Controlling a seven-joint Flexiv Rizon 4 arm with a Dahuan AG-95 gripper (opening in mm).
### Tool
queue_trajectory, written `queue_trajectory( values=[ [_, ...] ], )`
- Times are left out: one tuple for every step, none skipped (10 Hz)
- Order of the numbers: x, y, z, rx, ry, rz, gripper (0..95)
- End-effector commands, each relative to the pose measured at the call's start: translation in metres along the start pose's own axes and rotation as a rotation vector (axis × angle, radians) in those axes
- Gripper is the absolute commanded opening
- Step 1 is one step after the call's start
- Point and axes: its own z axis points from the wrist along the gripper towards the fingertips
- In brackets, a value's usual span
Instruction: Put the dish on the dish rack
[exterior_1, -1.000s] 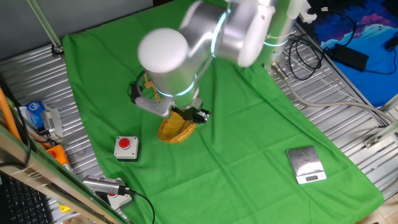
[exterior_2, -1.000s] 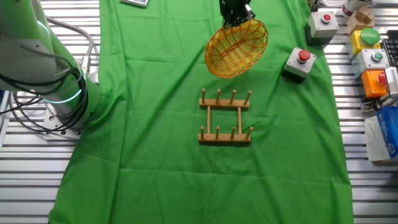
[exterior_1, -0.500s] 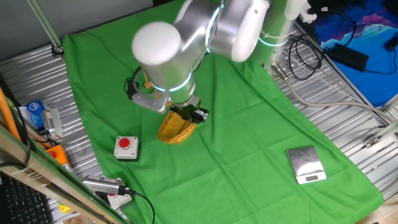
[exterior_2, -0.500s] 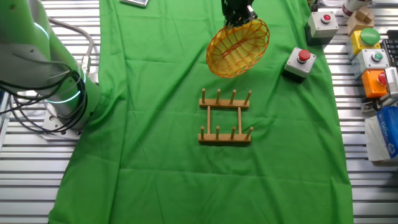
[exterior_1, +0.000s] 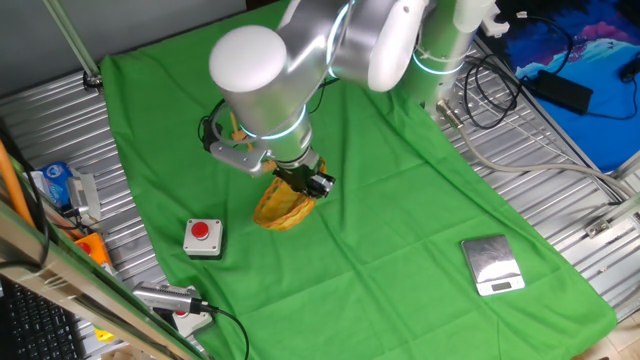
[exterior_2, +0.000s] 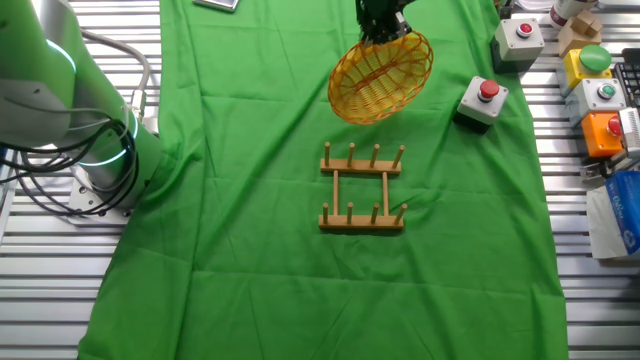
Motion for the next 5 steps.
queue_trajectory(
  values=[
    [-0.0003,-0.0004,0.0002,0.008,-0.015,0.067,0.0],
    [-0.0003,-0.0004,0.0002,0.012,-0.023,0.093,0.0],
    [-0.0003,-0.0004,0.0002,0.015,-0.03,0.109,0.0],
    [-0.0003,-0.0004,0.0002,0.005,-0.037,0.11,0.0],
    [-0.0003,-0.0004,0.0002,0.004,-0.038,0.111,0.0]
  ],
)
